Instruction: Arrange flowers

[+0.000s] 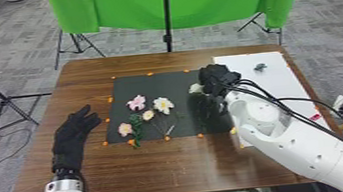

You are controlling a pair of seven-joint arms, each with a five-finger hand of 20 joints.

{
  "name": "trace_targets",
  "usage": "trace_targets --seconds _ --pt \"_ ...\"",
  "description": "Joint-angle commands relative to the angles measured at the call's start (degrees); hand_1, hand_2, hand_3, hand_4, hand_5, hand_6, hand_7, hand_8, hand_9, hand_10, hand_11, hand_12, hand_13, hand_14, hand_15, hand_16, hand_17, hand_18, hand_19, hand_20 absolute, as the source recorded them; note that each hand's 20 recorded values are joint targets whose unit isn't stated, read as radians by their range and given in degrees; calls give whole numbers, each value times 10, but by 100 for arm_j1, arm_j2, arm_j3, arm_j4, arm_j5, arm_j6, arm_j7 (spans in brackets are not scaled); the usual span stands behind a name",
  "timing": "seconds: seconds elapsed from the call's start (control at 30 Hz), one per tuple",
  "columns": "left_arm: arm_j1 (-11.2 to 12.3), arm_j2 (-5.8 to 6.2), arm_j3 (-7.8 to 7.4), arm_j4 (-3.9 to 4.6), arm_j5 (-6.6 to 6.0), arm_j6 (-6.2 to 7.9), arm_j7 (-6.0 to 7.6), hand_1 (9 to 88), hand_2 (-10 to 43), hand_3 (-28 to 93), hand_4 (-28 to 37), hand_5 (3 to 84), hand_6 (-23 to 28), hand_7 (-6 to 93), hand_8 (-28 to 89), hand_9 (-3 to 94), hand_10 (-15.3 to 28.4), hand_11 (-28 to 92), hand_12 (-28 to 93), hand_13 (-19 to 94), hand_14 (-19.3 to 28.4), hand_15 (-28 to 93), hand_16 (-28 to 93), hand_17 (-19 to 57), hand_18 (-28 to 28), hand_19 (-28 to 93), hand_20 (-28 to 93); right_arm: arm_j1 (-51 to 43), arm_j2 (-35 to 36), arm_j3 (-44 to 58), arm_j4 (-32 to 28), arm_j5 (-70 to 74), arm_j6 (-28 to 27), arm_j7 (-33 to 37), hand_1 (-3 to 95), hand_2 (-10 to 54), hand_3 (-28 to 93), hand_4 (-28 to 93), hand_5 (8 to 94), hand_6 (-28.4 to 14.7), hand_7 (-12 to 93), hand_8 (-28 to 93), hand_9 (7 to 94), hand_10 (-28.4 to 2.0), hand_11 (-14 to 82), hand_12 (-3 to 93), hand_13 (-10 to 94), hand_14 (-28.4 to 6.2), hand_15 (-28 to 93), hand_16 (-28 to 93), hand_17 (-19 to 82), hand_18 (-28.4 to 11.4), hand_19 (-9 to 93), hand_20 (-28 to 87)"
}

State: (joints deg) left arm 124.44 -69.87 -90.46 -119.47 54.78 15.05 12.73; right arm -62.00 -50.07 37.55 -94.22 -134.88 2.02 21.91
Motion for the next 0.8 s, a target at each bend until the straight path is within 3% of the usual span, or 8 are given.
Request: trace_targets --seconds 0.03,0.27,0.43,0.63,0.8 --pt "77 -33 17 37 18 -76 -54 216 52 690 -283 461 51 116 -65 462 141 223 111 340 188 340 -46 6 134 155 182 -42 181 70 -76 -109 -72 -38 588 -95 613 -189 754 13 268 74 873 -83 80 414 885 -17 689 340 678 -108 932 664" --pt "49 -41 24 59 31 -91 -75 216 51 692 -283 459 50 117 -65 462 141 223 111 340 188 341 -46 6 134 155 182 -45 268 145 -201 -32 -341 -70 551 -95 595 -177 716 8 240 67 834 -87 81 404 872 -20 691 342 668 -110 932 665" --pt "64 -49 13 52 33 -80 -90 216 51 692 -282 459 50 116 -65 461 140 223 111 339 188 340 -46 6 134 155 182 -63 324 178 -294 9 -522 -140 497 -95 639 -181 682 12 225 49 785 -99 150 347 863 -19 693 340 661 -110 932 662" --pt "40 -35 20 59 47 -109 -100 217 50 692 -283 459 50 116 -65 461 140 223 111 339 188 339 -45 6 135 156 182 -26 439 237 -471 64 -823 -197 435 -95 704 -202 658 18 213 -92 741 -112 226 257 857 -22 691 343 652 -112 932 657" --pt "84 -33 -3 35 35 -80 -79 217 50 692 -283 459 50 116 -65 460 140 223 112 339 187 339 -45 6 134 156 182 -200 517 803 -878 359 -1199 -57 404 -95 702 -201 640 14 200 -103 733 -115 232 241 848 -27 687 341 641 -115 932 650"
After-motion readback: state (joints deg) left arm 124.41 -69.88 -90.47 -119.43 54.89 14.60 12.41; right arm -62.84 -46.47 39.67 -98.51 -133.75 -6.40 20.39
